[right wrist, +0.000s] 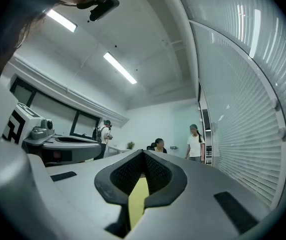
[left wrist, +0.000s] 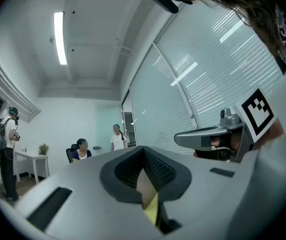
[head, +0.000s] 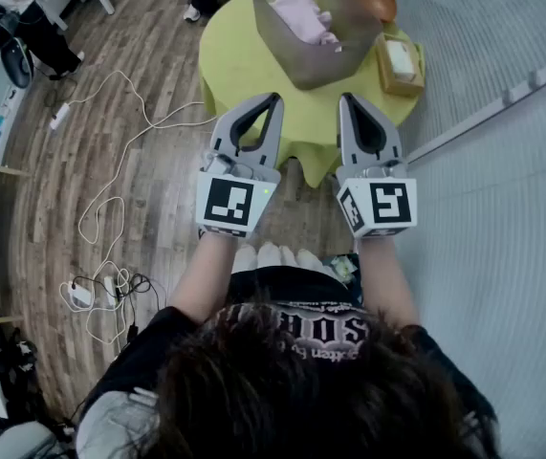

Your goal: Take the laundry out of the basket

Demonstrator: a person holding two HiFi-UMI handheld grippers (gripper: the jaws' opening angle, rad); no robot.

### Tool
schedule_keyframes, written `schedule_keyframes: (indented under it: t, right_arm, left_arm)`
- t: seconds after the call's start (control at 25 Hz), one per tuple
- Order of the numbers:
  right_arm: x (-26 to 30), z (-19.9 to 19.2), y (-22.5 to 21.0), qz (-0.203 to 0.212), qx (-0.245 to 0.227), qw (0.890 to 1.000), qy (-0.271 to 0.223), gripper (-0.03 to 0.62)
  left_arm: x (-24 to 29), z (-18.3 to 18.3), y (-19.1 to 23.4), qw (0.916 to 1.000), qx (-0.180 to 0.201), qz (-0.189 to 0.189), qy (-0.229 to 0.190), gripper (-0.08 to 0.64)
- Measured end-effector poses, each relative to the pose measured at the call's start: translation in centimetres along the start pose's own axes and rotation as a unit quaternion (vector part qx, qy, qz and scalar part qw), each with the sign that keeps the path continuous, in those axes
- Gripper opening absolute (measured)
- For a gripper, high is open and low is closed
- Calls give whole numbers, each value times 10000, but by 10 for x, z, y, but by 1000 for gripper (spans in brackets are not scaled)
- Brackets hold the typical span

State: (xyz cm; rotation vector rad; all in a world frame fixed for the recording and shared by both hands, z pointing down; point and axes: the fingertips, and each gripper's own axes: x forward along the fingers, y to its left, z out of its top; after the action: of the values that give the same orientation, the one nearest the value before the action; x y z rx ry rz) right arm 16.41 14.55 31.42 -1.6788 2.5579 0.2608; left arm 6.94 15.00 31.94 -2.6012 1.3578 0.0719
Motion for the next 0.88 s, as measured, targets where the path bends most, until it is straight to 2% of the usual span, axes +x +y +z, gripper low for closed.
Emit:
schedule_keyframes:
  t: [0.36, 0.88]
  right_arm:
    - [8, -4, 1, -22, 24, 10000, -51, 28]
    - [18, -19, 15, 262, 257, 9993, 96, 31]
  left_arm:
    - [1, 0, 11, 10000, 23, -7, -74, 0]
    - [-7, -15, 33, 9999, -163, -14, -34, 0]
